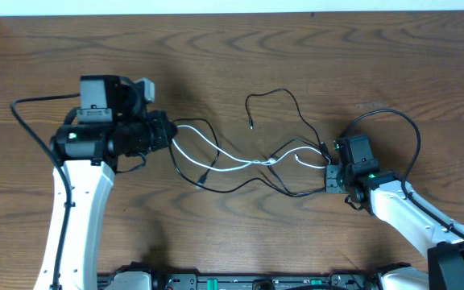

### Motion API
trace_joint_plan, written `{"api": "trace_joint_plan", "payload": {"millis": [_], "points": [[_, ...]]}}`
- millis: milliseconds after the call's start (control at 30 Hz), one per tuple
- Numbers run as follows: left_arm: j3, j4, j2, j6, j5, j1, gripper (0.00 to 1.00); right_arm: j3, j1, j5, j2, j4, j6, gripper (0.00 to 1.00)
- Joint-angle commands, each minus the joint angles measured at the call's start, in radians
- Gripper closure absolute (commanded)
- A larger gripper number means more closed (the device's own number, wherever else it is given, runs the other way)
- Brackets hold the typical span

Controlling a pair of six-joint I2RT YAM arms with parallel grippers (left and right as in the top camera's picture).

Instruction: Untangle cables

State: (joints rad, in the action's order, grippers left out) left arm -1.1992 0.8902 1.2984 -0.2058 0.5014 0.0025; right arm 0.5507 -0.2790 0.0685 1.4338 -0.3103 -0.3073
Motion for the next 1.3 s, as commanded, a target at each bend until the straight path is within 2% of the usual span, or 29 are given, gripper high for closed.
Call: {"api": "trace_joint_plan", "payload": {"millis": [0,167,233,367,400,567,600,633,667,700,1067,1167,1267], "points": [[0.004,0.003,0.015,0.003,0.018,-0.053,0.92,-0.005,0.001,-0.101,0.037,-0.047,0.009,0.76],[0.004,0.004,0.048,0.003,0.018,-0.136,0.92,0.082,0.001,-0.143,-0.004,-0.103,0.011,0.71],[0.004,0.009,0.069,0.003,0.011,-0.174,0.92,0.132,0.001,-0.143,-0.037,-0.129,0.041,0.73],[0.004,0.048,0.12,0.003,-0.043,-0.24,0.93,0.223,0.013,-0.143,-0.108,-0.185,0.069,0.96],[0.004,0.054,0.13,0.003,-0.05,-0.249,0.92,0.236,0.017,-0.143,-0.123,-0.193,0.069,0.99],[0.004,0.064,0.184,0.003,-0.049,-0.288,0.92,0.251,0.019,-0.143,-0.178,-0.206,0.069,0.99],[0.004,0.064,0.193,0.003,-0.049,-0.294,0.92,0.251,0.019,-0.143,-0.181,-0.211,0.069,0.94],[0.004,0.064,0.208,0.003,-0.049,-0.305,0.92,0.251,0.019,-0.143,-0.18,-0.222,0.069,0.76],[0.004,0.064,0.216,0.003,-0.049,-0.311,0.92,0.251,0.019,-0.143,-0.177,-0.23,0.069,0.66],[0.004,0.064,0.225,0.003,-0.049,-0.319,0.92,0.251,0.019,-0.143,-0.172,-0.241,0.069,0.65],[0.004,0.063,0.266,0.003,-0.05,-0.364,0.92,0.203,0.016,-0.175,-0.027,-0.312,0.069,0.71],[0.004,0.063,0.266,0.004,-0.051,-0.364,0.92,0.182,0.016,-0.18,0.019,-0.31,0.068,0.79],[0.004,0.077,0.266,0.007,-0.139,-0.364,0.92,0.175,0.016,-0.162,0.066,-0.311,0.069,0.88]]}}
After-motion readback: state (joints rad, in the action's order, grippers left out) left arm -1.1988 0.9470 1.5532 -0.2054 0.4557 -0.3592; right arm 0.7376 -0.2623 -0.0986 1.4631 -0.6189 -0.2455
